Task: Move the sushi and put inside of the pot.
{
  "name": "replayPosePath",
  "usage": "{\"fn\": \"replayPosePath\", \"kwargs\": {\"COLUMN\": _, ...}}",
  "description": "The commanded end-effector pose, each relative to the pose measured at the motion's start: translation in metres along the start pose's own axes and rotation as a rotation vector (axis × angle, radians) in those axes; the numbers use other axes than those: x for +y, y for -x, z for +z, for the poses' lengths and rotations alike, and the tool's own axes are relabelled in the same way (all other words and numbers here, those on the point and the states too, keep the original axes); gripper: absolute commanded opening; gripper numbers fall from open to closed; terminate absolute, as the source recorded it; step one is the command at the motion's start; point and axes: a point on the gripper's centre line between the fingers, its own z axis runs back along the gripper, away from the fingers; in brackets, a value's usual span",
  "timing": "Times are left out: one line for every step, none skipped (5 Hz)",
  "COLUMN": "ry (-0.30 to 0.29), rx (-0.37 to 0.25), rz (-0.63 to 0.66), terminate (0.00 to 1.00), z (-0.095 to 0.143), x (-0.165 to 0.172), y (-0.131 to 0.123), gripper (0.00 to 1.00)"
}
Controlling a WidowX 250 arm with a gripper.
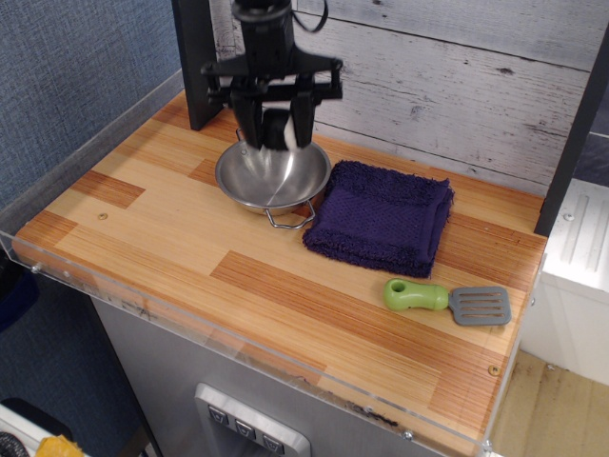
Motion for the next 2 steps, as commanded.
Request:
{"fn": "replayPosePath", "kwargs": {"ry": -0.019, "rx": 0.001, "rz": 0.014, "terminate": 0.0, "z": -0.0144, "x": 0.0065, "y": 0.0042, "gripper": 0.0}}
{"fn": "replayPosePath", "kwargs": {"ry": -0.037, "rx": 0.012, "rz": 0.065, "terminate": 0.0, "z": -0.0209, "x": 0.0116, "y": 0.005, "gripper": 0.0}}
